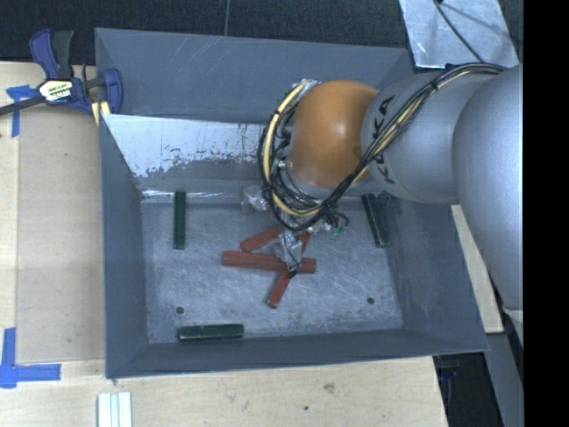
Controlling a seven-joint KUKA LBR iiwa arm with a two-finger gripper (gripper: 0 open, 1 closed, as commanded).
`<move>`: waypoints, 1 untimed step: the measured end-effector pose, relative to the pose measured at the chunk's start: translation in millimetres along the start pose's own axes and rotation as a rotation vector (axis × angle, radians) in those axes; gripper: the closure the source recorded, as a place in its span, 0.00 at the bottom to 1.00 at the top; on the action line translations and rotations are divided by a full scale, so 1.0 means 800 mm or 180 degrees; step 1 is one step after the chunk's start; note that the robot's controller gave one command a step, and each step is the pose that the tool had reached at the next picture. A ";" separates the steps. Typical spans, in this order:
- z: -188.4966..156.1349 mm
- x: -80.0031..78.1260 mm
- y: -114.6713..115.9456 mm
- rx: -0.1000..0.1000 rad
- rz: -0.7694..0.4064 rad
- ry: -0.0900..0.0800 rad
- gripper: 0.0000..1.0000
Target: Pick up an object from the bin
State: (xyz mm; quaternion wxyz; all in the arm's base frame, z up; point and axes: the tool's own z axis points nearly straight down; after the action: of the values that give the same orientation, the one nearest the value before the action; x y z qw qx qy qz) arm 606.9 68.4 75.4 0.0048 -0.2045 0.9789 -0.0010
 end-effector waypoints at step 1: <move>-0.005 -0.004 -0.002 0.0001 0.0006 -0.0011 0.00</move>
Offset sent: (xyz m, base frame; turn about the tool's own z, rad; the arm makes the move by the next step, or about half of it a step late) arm 0.0000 0.0000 0.0000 0.0000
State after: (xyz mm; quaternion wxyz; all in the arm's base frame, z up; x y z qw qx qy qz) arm 610.8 68.1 79.8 0.0065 -0.2035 0.9790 -0.0008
